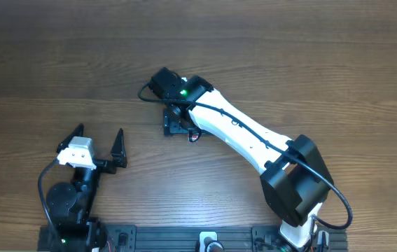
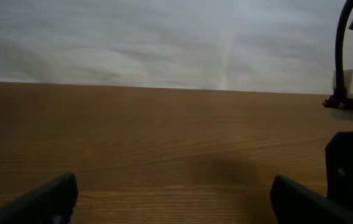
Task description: Stack Cubes
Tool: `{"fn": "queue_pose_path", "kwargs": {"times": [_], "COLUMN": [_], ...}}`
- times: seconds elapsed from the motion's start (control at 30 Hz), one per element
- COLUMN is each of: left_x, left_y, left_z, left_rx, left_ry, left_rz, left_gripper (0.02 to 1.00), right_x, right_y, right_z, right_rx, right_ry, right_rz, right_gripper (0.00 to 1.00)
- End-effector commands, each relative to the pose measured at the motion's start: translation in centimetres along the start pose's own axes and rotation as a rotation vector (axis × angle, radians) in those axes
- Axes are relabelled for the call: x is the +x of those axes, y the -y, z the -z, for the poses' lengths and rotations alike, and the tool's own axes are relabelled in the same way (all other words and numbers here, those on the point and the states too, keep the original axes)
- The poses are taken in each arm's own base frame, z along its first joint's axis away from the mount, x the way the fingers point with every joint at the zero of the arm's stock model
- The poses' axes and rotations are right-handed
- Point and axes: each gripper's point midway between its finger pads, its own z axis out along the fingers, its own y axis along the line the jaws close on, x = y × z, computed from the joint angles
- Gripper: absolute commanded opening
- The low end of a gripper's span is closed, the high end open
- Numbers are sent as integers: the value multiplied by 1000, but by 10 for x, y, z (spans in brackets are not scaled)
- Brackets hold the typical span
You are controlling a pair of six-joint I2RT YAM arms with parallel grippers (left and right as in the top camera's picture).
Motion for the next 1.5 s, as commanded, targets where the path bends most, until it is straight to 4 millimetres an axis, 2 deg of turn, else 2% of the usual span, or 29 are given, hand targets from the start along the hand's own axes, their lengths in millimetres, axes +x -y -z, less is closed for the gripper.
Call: {"fn": "queue_pose_path", "kwargs": {"times": [0.03, 0.17, 0.27, 0.3, 0.33, 0.37, 0.5, 0.67, 0.7, 0.8, 1.1, 1.37, 1.47, 1.5], "left_x": [1, 1, 1, 1, 1, 1, 1, 1, 1, 1, 1, 1, 1, 1], "left_y": [0, 0, 0, 0, 0, 0, 0, 0, 0, 0, 0, 0, 0, 0], "left_z": [0, 0, 0, 0, 0, 0, 0, 0, 0, 0, 0, 0, 0, 0], "left_rx": [1, 1, 1, 1, 1, 1, 1, 1, 1, 1, 1, 1, 1, 1], "left_ry": [0, 0, 0, 0, 0, 0, 0, 0, 0, 0, 0, 0, 0, 0], "left_rz": [-14, -14, -14, -14, -14, -14, -14, -14, -14, -14, -14, -14, -14, -14], "left_gripper": [1000, 1000, 1000, 998, 1000, 1000, 1000, 1000, 1000, 1000, 1000, 1000, 1000, 1000], "right_x": [-23, -35, -37, -37, -37, -38, -35, -24, -18, -5, 21, 17, 12, 11], "right_y": [-1, 21, 55, 65, 89, 97, 116, 115, 114, 115, 124, 127, 123, 123], "right_z": [35, 69, 88, 91, 95, 92, 63, 20, 4, -23, -61, -73, -80, -81], "right_rx": [-47, -36, -15, -6, 13, -3, -14, -54, -62, -65, -50, -23, -22, -20], "right_ry": [82, 124, 125, 117, 95, 74, 13, -27, -35, -53, -85, -55, -40, -35], "right_rz": [38, 38, 3, -8, -20, -3, -28, -12, -11, -6, -22, -16, -10, -9], "right_gripper": [991, 991, 991, 991, 993, 991, 996, 993, 991, 993, 961, 901, 820, 752]}}
